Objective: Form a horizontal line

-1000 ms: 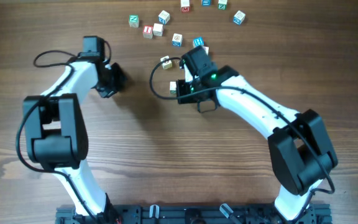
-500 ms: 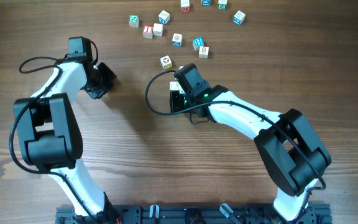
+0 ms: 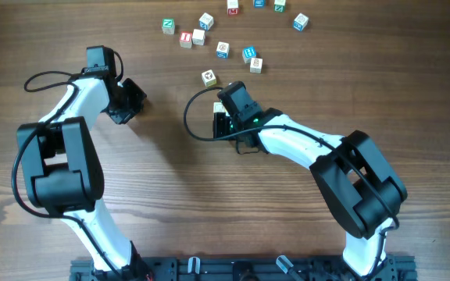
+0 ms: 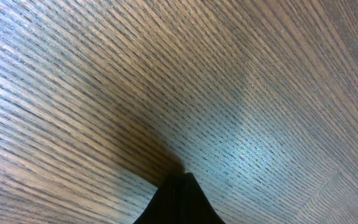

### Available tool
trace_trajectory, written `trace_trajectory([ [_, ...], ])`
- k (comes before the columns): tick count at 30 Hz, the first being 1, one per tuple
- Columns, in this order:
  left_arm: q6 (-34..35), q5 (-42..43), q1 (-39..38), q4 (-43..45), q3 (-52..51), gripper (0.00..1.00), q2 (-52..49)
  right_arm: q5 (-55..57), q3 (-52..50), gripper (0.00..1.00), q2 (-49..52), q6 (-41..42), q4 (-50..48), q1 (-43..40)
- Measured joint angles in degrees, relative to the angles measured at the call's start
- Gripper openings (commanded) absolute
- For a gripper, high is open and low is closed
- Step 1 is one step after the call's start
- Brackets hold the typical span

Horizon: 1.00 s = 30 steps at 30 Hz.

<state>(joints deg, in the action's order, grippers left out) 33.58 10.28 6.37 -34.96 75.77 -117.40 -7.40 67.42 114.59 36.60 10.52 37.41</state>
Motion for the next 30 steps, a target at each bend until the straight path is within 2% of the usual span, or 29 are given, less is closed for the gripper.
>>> trace_trajectory([
  [30, 0.0, 0.0, 0.0, 0.0, 0.0, 0.04, 0.0, 3.8, 0.0, 0.05, 1.2, 0.3, -4.6, 0.0],
])
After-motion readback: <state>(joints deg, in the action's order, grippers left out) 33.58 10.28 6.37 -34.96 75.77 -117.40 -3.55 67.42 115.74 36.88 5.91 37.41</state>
